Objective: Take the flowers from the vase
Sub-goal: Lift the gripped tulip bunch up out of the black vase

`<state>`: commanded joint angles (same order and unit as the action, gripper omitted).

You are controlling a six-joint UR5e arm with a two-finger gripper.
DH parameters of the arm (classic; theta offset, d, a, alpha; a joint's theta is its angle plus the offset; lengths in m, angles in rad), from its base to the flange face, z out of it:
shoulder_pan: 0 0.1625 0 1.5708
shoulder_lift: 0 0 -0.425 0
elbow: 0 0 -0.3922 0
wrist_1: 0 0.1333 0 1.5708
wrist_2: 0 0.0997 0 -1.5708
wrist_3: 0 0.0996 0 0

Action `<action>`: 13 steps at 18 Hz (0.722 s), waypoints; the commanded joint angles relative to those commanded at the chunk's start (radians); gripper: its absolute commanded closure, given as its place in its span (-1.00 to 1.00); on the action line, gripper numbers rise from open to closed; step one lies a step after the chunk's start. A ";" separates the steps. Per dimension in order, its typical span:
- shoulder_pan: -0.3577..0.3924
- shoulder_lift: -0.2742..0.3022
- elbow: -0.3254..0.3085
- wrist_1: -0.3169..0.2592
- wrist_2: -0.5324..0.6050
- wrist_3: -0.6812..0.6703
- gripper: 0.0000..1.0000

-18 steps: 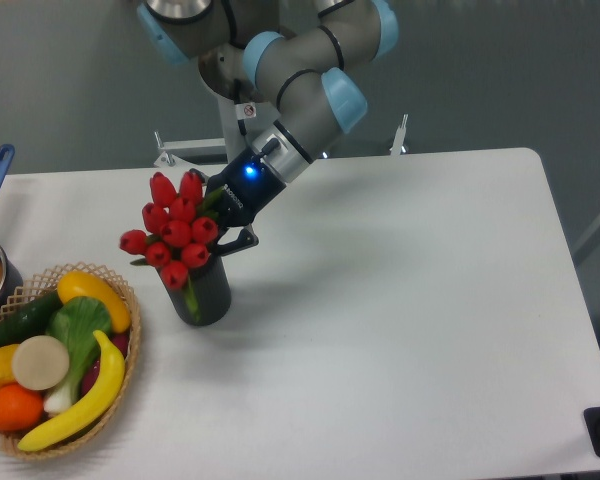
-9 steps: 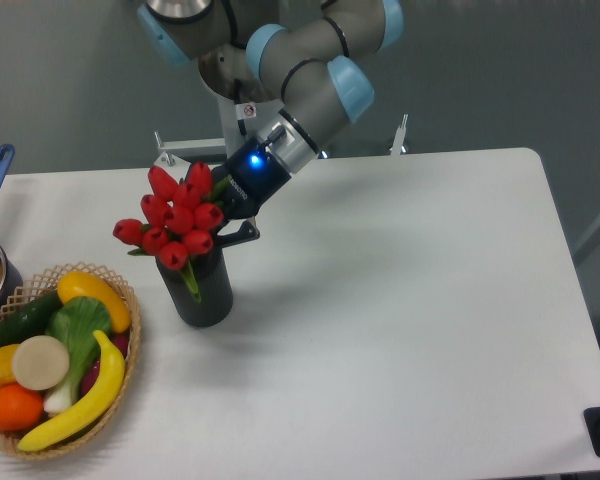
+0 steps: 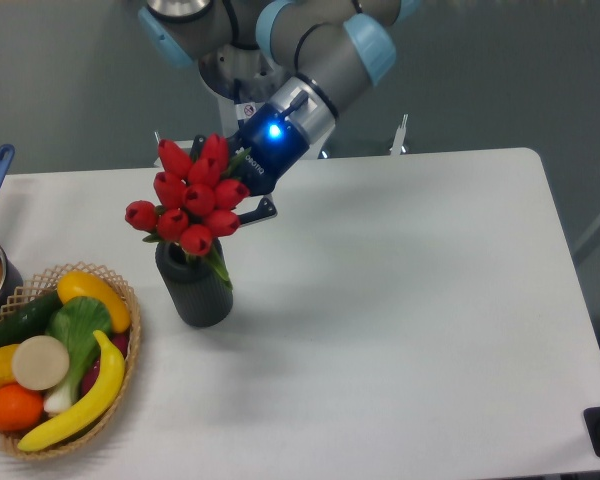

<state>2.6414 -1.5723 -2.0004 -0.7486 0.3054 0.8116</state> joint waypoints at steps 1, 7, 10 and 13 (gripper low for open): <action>0.006 0.005 0.005 0.000 -0.011 -0.012 1.00; 0.074 0.018 0.070 -0.002 -0.092 -0.120 1.00; 0.098 0.009 0.109 -0.002 -0.100 -0.150 1.00; 0.132 0.009 0.132 -0.002 -0.098 -0.143 1.00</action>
<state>2.7733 -1.5631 -1.8685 -0.7501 0.2071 0.6688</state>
